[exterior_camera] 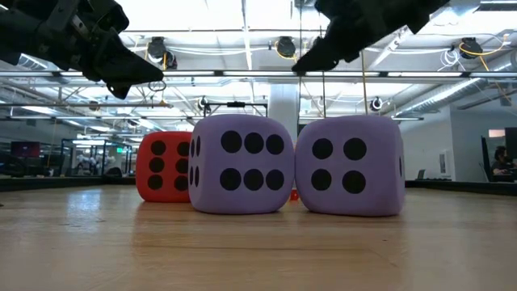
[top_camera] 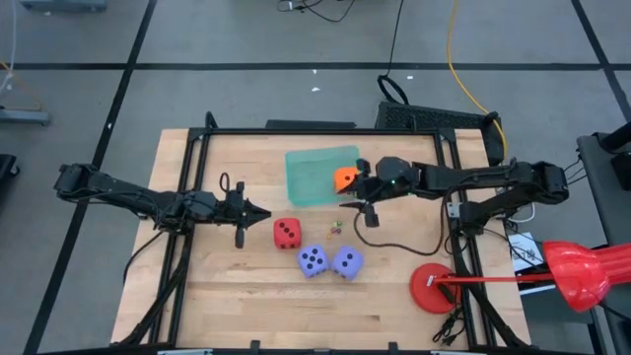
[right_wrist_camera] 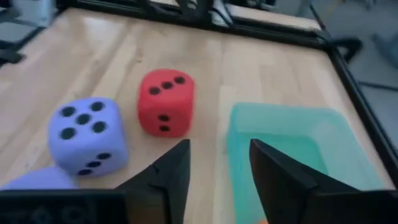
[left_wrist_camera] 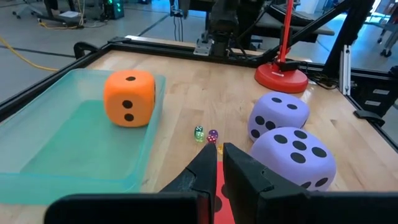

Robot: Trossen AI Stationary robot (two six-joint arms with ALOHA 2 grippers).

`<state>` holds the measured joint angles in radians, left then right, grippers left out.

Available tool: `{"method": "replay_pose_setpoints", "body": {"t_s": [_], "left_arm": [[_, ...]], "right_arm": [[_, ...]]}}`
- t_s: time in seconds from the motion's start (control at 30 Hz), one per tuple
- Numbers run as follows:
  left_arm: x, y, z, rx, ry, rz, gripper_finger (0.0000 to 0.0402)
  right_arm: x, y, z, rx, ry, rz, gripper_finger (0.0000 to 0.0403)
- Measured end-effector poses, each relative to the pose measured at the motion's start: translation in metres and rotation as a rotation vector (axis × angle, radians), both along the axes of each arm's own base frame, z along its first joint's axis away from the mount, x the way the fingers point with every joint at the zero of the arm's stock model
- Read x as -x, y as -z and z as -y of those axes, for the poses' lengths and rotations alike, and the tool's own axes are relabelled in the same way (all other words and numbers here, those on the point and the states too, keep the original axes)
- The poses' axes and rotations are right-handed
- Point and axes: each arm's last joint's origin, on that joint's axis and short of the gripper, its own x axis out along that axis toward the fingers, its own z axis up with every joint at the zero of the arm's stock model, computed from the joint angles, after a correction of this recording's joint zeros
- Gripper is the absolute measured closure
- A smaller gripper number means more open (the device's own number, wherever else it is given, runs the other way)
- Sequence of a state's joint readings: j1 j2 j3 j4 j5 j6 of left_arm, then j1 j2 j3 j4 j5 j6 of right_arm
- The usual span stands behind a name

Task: Pick & Place Dice
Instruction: Put the right large blue dice into the basket

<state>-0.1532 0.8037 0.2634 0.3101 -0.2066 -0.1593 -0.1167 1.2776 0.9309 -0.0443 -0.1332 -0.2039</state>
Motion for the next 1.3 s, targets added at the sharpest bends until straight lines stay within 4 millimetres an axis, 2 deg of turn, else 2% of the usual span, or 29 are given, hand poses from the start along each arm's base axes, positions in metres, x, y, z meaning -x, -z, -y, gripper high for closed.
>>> {"method": "replay_pose_setpoints", "body": {"t_s": [0.17,0.27,0.4,0.53,0.63,0.73,0.8,0.9,1.0,1.13,1.3], "left_arm": [[0.000,0.000,0.000,0.001,0.006,-0.001,0.0366],[0.000,0.000,0.000,0.001,0.007,-0.001,0.0366],[0.000,0.000,0.000,0.001,0.007,-0.001,0.0366],[0.000,0.000,0.000,0.001,0.007,-0.001,0.0366],[0.000,0.000,0.000,0.008,0.008,-0.001,0.0366],[0.000,0.000,0.001,0.014,0.031,-0.002,0.0366],[0.000,0.000,0.001,0.018,0.047,-0.003,0.0366],[0.000,0.000,0.002,0.022,0.065,-0.004,0.0366],[0.000,0.002,0.002,0.028,0.080,-0.018,0.0366],[0.000,0.002,0.002,0.011,0.083,-0.026,0.0366],[0.001,0.002,0.004,-0.027,0.135,-0.030,0.0366]], "right_arm": [[0.002,0.000,0.003,-0.004,0.159,-0.017,0.0282],[0.002,0.002,-0.003,0.005,0.156,-0.035,0.0297],[0.001,0.002,-0.025,0.040,0.172,-0.034,0.0320],[0.003,0.002,-0.054,0.094,0.180,-0.029,0.0349],[0.008,0.000,-0.073,0.057,0.130,-0.022,0.0371],[0.015,-0.004,-0.085,0.011,0.110,-0.018,0.0388],[0.023,-0.003,-0.091,0.030,0.030,-0.011,0.0397],[0.039,0.003,-0.090,-0.026,-0.115,0.090,0.0402],[0.059,0.005,-0.078,-0.124,-0.084,0.284,0.0400],[0.085,0.031,-0.066,-0.170,-0.053,0.416,0.0402],[0.100,0.058,-0.068,-0.162,-0.067,0.554,0.0402]]}}
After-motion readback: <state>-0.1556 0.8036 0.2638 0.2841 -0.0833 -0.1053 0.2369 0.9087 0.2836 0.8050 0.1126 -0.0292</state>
